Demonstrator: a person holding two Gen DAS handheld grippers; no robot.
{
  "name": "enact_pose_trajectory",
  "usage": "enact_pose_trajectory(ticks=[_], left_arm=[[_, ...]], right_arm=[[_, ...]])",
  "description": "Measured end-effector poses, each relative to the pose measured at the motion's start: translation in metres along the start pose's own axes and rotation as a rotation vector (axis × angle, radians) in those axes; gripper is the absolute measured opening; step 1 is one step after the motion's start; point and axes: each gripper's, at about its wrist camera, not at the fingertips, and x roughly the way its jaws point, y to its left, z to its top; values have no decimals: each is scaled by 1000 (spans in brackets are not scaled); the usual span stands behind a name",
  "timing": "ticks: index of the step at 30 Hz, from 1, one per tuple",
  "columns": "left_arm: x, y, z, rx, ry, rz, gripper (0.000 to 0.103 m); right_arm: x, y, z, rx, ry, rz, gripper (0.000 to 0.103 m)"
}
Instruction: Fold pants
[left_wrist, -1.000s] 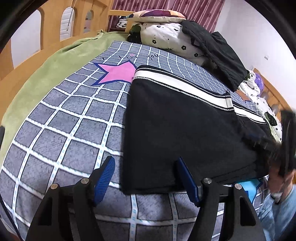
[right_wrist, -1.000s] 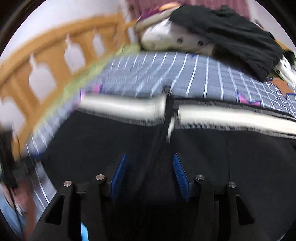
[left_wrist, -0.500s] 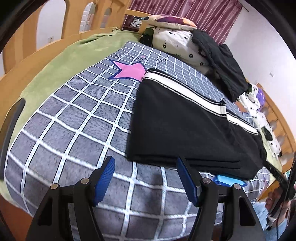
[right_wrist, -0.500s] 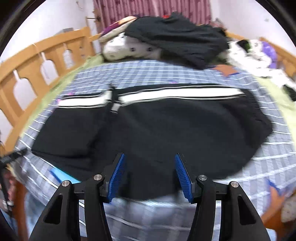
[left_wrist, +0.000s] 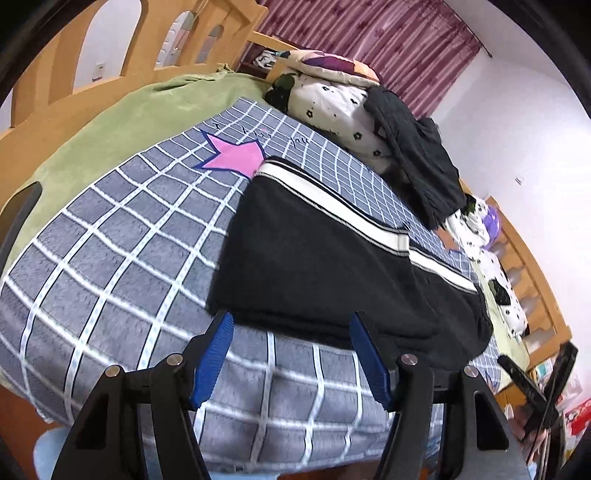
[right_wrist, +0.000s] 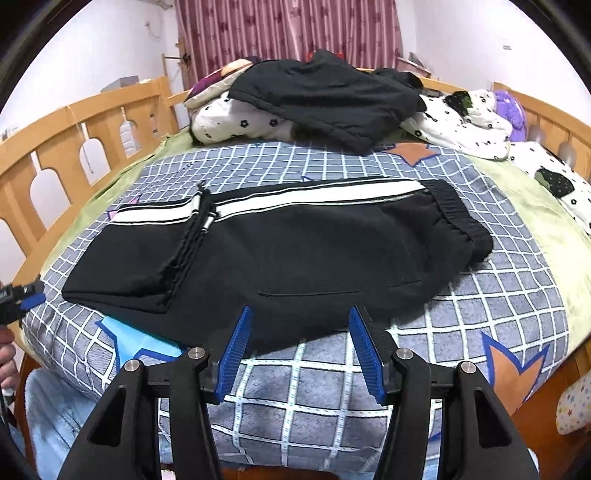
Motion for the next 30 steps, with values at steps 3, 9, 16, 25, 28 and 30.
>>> enact_pose_trajectory(ticks=[3, 9, 16, 25, 28, 30], left_arm=[[19, 9, 8, -14, 6, 31, 63], [58, 30, 10, -25, 35, 69, 63], [74, 17, 13, 35, 1, 97, 63], [76, 19, 16, 7, -12, 122, 50], [76, 18, 14, 19, -19, 128, 50], [76, 16, 13, 29, -21, 139, 51]], right_arm=[[3, 5, -2, -17, -1, 24, 55], [25, 11, -7, -40, 25, 26, 55], [48, 12, -8, -61, 18, 8, 55], [66, 12, 5, -62, -27, 1, 55], [73, 11, 9, -57, -10, 13, 55], [77, 10, 11, -51, 3, 6, 55]])
